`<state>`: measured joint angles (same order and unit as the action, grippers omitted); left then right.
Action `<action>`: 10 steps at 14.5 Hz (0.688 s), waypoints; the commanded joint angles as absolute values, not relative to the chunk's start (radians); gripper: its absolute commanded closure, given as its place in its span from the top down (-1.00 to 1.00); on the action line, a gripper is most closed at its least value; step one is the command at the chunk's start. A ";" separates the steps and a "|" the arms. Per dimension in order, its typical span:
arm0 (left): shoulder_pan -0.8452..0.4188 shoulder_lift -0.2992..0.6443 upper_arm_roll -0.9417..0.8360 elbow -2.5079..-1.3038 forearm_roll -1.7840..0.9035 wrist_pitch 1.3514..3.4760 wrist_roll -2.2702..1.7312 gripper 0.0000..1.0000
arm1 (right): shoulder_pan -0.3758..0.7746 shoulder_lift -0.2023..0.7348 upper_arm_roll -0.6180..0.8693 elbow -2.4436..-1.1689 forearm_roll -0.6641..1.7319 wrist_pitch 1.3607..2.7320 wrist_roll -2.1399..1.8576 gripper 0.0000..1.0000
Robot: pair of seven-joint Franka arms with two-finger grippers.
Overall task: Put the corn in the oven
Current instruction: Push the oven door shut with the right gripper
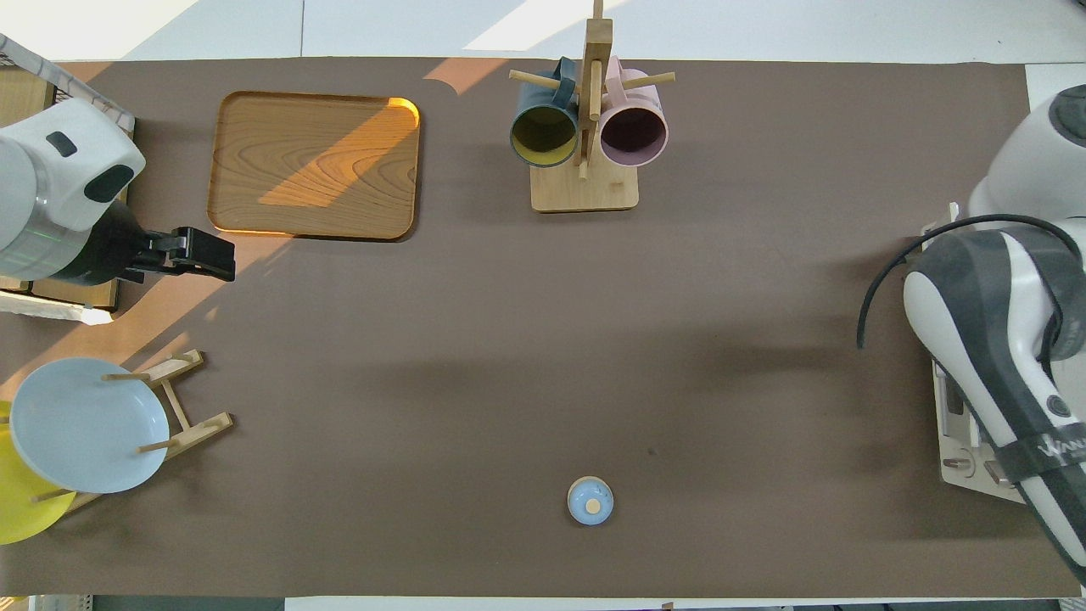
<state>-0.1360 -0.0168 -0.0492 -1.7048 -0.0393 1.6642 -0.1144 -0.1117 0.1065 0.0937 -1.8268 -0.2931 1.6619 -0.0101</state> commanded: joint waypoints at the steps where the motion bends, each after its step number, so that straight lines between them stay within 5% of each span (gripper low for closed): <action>1: -0.129 -0.028 -0.051 -1.703 -0.057 1.663 -0.110 1.00 | -0.147 0.066 0.100 -1.829 -0.301 1.637 -0.073 -1.00; 7: -0.129 -0.028 -0.051 -1.703 -0.057 1.664 -0.110 1.00 | -0.186 0.021 0.097 -1.809 -0.200 1.594 -0.135 -1.00; 10: -0.129 -0.028 -0.051 -1.704 -0.057 1.664 -0.110 1.00 | -0.176 0.003 0.095 -1.889 -0.046 1.733 -0.074 -1.00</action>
